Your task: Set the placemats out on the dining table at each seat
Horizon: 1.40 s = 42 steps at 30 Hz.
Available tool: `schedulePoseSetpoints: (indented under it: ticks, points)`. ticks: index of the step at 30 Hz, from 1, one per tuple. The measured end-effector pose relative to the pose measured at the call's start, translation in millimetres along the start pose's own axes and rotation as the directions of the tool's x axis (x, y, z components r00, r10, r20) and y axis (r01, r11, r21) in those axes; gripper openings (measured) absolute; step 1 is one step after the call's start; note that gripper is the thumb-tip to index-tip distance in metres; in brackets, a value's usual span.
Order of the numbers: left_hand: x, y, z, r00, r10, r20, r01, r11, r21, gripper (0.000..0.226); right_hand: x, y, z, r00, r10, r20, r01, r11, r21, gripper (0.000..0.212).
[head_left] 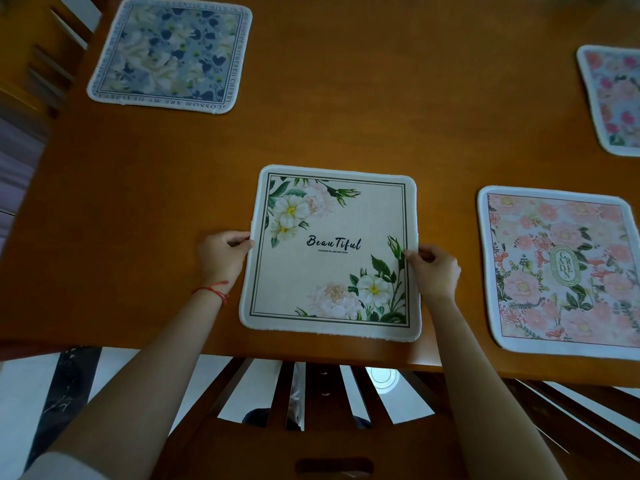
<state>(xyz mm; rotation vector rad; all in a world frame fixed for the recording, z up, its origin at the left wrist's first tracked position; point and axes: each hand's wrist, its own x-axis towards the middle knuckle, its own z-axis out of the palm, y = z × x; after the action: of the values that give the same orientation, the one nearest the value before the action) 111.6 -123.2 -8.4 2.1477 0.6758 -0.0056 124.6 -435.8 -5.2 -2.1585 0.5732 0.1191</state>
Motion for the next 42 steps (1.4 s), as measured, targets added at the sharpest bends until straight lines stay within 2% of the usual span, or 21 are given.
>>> schedulePoseSetpoints:
  ticks: [30,42]
  points:
    - [1.5,-8.0,2.6,1.000,0.021,-0.003,-0.021,1.000,-0.008,0.023,0.0,1.4,1.2,1.000,-0.023,-0.003,0.023,0.999,-0.028,0.022]
    - [-5.2,-6.6,1.4,0.998,0.050,0.026,-0.051,0.998,0.045,0.026,-5.5,-1.0,2.0,1.000,0.009,-0.005,-0.009,0.997,-0.075,0.024]
